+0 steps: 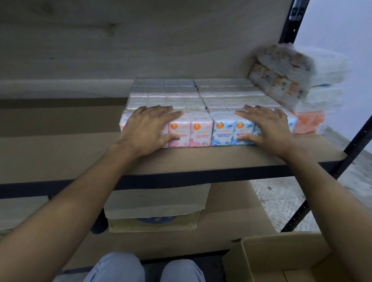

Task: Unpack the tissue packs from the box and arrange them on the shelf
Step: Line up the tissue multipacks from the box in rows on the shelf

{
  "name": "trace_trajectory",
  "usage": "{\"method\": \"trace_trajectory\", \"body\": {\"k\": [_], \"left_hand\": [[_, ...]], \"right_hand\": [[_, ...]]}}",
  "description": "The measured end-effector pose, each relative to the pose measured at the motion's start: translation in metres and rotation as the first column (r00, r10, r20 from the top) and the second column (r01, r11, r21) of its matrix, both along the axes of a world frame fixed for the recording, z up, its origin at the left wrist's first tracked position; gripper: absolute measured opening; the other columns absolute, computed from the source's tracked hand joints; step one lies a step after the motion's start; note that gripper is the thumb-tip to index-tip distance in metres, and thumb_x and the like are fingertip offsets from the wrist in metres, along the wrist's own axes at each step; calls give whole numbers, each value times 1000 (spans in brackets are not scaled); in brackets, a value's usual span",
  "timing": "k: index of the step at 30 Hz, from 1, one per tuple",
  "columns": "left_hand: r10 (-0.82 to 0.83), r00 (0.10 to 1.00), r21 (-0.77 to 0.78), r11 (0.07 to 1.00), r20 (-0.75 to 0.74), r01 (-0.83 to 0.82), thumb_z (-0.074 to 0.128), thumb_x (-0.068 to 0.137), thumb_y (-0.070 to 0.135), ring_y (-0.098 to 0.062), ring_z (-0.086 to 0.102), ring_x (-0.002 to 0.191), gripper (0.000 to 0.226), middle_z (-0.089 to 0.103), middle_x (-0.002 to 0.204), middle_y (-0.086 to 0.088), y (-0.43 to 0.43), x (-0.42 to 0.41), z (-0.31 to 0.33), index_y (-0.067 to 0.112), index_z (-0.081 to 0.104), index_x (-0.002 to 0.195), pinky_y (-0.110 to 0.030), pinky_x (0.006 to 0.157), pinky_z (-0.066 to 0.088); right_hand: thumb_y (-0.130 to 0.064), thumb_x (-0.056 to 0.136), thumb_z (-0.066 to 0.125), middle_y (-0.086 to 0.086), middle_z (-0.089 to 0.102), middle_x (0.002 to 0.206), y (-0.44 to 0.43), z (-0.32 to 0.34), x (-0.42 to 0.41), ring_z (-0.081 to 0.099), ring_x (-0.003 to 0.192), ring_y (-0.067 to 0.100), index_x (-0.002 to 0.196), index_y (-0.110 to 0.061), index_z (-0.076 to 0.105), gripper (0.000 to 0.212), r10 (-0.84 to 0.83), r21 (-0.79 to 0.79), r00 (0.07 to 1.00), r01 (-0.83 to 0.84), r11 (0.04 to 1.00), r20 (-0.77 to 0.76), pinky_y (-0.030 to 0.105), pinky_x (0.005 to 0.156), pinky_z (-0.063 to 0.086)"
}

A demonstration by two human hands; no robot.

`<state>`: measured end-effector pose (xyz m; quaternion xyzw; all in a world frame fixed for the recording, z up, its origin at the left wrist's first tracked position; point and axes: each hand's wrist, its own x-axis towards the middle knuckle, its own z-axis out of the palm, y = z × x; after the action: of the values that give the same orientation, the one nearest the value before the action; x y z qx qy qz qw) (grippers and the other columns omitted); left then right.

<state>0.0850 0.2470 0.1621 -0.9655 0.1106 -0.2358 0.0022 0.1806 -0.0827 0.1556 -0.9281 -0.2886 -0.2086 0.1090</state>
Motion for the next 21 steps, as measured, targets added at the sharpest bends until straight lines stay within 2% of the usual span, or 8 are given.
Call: {"method": "trace_trajectory", "body": {"k": [10, 15, 21], "left_hand": [[-4, 999, 27, 1000, -40, 5, 52, 87, 61, -22, 34, 141, 68, 37, 154, -1, 0, -1, 4, 37, 32, 147, -47, 116, 22], [14, 999, 38, 999, -44, -12, 50, 88, 61, -22, 26, 146, 70, 30, 157, -1, -4, -7, 8, 37, 26, 149, -46, 120, 11], [25, 1000, -8, 1000, -8, -25, 50, 89, 58, -22, 20, 147, 69, 28, 158, 0, -5, -20, 9, 36, 25, 150, -46, 121, 7]], "right_hand": [[-57, 77, 67, -4, 30, 156, 1, 8, -8, 23, 145, 20, 145, -41, 32, 78, -40, -50, 998, 37, 998, -43, 56, 115, 13], [-59, 77, 65, -6, 25, 158, 5, 14, -16, 15, 147, 17, 145, -43, 28, 79, -88, -93, 995, 84, 992, -38, 59, 115, -2], [-54, 79, 67, -4, 26, 157, 14, 25, -35, 17, 147, 18, 146, -41, 30, 77, -75, -48, 997, 74, 996, -19, 57, 115, 1]]}}
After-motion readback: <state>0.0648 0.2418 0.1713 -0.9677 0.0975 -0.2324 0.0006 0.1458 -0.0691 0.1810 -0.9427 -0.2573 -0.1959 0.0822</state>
